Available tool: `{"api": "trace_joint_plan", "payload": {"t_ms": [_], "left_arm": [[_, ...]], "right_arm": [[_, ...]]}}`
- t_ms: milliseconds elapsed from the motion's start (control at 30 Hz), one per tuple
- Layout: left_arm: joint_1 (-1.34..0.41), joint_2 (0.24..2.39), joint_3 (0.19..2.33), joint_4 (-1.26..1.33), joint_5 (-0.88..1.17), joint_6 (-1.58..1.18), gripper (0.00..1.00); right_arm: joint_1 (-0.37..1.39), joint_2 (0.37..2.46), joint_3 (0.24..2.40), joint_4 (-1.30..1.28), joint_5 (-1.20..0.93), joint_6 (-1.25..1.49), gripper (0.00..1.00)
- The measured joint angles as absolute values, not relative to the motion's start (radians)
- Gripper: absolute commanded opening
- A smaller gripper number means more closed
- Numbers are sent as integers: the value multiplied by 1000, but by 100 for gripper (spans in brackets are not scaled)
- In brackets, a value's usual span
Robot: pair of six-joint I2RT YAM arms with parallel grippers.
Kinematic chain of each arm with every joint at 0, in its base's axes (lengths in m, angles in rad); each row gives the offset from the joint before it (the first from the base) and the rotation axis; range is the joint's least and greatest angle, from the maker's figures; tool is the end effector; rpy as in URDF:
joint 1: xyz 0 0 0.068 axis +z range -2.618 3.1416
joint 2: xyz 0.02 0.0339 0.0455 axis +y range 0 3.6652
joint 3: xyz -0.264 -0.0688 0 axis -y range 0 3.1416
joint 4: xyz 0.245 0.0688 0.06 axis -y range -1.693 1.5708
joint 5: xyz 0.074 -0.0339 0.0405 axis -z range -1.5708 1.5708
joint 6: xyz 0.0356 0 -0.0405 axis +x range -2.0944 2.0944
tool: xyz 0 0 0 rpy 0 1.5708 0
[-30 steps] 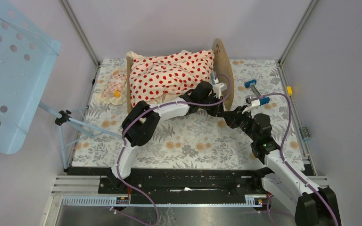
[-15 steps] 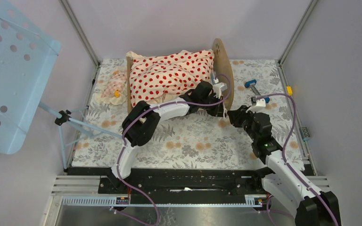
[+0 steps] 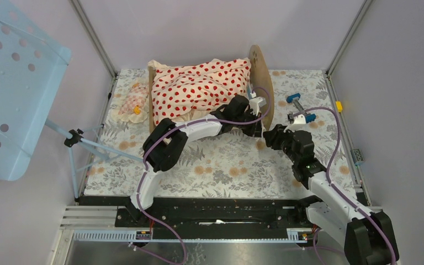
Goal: Set up the pet bed
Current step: Tie the ropes to the bed frame.
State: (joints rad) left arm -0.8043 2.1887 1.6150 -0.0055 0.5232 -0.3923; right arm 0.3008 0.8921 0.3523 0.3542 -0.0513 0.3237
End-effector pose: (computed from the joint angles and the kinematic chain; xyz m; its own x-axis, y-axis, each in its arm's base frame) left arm 0.3333 -0.3718 0.1887 -0.7003 0.2498 -0.6688 0.6994 0.4276 -0.5727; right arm 0.1933 0.0619 0.2243 -0.2765 0.2468 -0.9288 -0.2701 0.9075 0.3216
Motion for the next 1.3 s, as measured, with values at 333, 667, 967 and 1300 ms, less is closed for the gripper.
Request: {"api": "trace_joint_plan", "payload": {"t_ms": [333,667,967,1300], "left_arm": [[-804,2189,1615,-6,524,-390,0],[-804,2189,1615,-6,524,-385,0],[-804,2189,1615,-10,527,-365,0],[-804,2189,1615,-10,528,-361,0]], "right_arm": [[301,929,352,371,-61,271,45],[301,993,355,373,-65,239,48],[301,1015,364,425,-73,226,47],[301,1039,374,472,-78,230,39]]}}
